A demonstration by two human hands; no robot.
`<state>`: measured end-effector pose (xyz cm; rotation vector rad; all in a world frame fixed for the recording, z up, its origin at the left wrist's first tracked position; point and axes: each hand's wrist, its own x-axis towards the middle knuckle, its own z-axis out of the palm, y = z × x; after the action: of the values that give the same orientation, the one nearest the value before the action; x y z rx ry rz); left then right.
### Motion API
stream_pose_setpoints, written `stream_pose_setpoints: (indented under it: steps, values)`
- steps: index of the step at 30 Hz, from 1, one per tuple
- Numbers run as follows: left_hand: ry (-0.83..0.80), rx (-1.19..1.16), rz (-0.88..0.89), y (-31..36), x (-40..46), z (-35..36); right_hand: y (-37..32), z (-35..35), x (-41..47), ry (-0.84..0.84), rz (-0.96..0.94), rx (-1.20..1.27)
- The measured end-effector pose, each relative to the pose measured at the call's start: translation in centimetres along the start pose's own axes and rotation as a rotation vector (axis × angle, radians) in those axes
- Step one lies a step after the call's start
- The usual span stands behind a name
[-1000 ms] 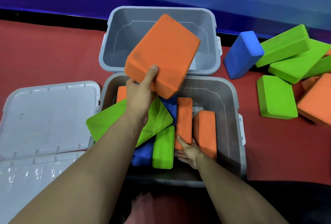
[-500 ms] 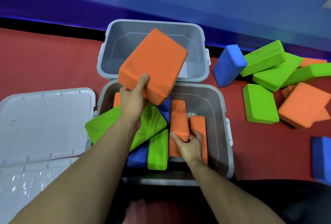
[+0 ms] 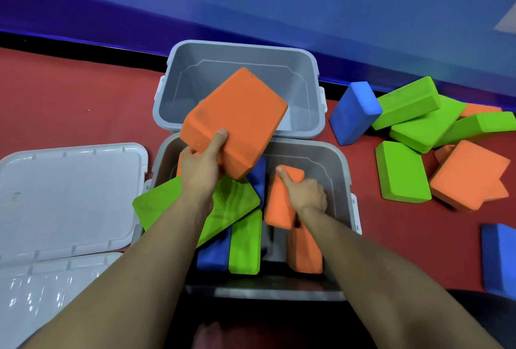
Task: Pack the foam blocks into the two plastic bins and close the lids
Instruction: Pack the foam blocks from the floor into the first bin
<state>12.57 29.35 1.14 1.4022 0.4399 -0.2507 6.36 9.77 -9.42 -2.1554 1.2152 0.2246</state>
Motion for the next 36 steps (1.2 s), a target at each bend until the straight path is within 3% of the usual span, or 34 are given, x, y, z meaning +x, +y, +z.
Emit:
stream_pose_setpoints:
  steps: [7, 17, 19, 20, 22, 23, 24, 26, 28, 31, 36]
  values:
    - [0.125, 0.017, -0.077, -0.9, 1.6, -1.2, -1.2, 2.5, 4.4, -0.228, -0.039, 0.096]
    - [0.187, -0.065, -0.044, -1.3, 3.4, -2.3, -0.9, 4.9, 6.5, -0.272, -0.033, 0.12]
    - [0.192, -0.071, -0.066, -1.0, 3.7, -2.3, -1.1, 4.4, 5.5, -0.144, -0.035, 0.245]
    - [0.198, -0.081, -0.077, -0.9, 3.7, -2.3, -1.0, 4.2, 4.6, 0.004, -0.073, 0.307]
    - [0.205, -0.097, -0.086, -0.6, 3.7, -2.2, -1.0, 4.3, 2.4, 0.241, -0.292, 0.378]
    - [0.203, -0.104, -0.088, -0.5, 3.6, -2.2, -1.1, 4.6, 1.3, 0.193, -0.387, 0.406]
    - [0.202, -0.114, -0.088, -0.3, 3.5, -2.2, -1.2, 5.0, 0.2, 0.038, -0.451, 0.437]
    - [0.204, -0.133, -0.083, 0.1, 3.1, -2.4, -2.4, 5.2, -1.7, -0.322, -0.457, 0.38]
    - [0.201, -0.133, -0.075, 0.4, 2.8, -3.0, -3.4, 5.2, -2.5, -0.53, -0.434, 0.302]
    - [0.204, -0.125, -0.055, 0.9, 2.4, -4.3, -4.8, 4.8, -3.2, -0.599, -0.358, 0.229]
    - [0.22, -0.118, -0.053, 2.1, 1.7, -6.2, -4.2, 4.7, -3.0, -0.741, -0.198, 0.339]
